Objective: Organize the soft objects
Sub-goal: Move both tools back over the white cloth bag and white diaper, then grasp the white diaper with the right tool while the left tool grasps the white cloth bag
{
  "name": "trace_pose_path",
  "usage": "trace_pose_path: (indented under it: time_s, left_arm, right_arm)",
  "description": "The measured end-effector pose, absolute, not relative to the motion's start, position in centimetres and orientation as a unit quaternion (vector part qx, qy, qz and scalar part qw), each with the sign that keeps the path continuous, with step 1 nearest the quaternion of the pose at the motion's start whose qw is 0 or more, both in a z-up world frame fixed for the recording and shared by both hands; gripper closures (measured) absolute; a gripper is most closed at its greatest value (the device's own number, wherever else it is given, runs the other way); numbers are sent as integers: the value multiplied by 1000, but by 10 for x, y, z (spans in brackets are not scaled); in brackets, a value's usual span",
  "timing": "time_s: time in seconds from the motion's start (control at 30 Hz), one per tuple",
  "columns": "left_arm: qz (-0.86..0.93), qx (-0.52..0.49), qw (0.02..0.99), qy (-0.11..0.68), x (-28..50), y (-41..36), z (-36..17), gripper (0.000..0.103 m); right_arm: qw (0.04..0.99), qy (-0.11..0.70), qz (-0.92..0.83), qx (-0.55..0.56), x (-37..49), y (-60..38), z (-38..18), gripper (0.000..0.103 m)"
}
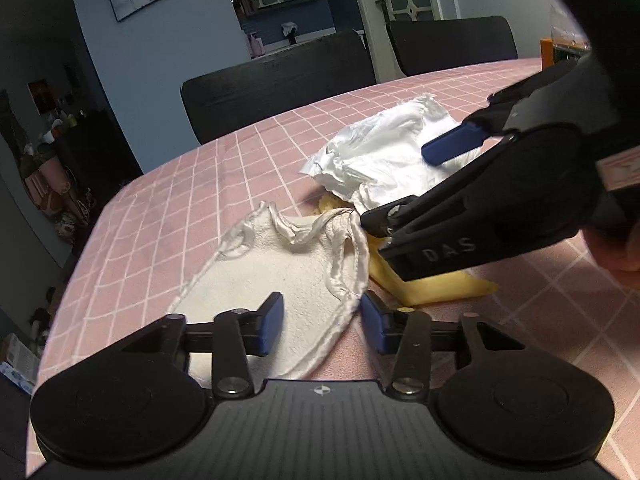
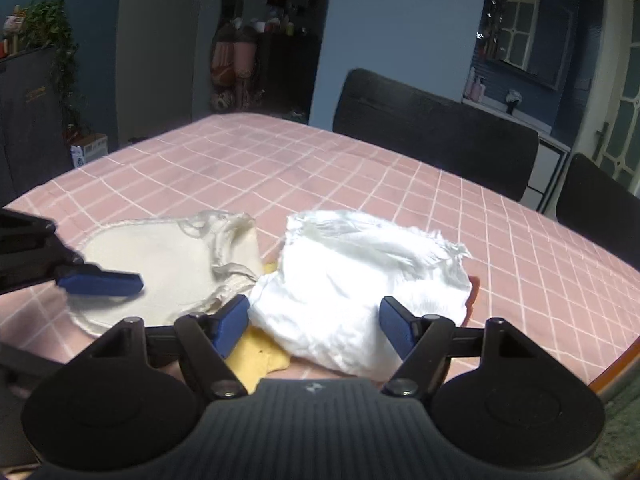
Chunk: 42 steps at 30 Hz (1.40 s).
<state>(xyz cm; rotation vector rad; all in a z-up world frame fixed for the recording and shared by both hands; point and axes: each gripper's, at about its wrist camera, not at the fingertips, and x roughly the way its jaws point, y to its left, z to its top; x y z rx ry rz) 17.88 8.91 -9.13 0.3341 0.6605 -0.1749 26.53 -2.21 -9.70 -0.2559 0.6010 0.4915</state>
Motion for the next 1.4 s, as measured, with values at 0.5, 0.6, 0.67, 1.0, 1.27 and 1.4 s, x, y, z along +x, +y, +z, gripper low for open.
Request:
trace_pose_path:
  time_s: [0.5, 0.6, 0.67, 1.0, 1.27, 1.4]
  left_arm:
    - [-78, 90, 938, 325, 145, 90, -75, 100]
    - [-64, 81, 943, 315, 123, 87, -68, 100]
    - [-58, 55, 947, 310, 109, 88, -62, 100]
    - [-61, 40, 946, 317, 47, 77, -41, 101]
    - [-117, 30, 927, 354, 11, 53, -59, 100]
    - [-120, 35, 928, 351, 8, 48, -63, 96]
  right_arm:
    - [911, 314, 264, -41, 210, -65, -70, 89]
    - [913, 311, 261, -39, 182, -78, -64, 89]
    - [916, 305, 259, -39, 163, -87, -60, 89]
    - [922, 314, 214, -75, 83, -127, -46, 90]
    - [903, 357, 221, -85, 49, -141, -75, 84]
    - [905, 347, 229, -89, 44, -141, -73, 60]
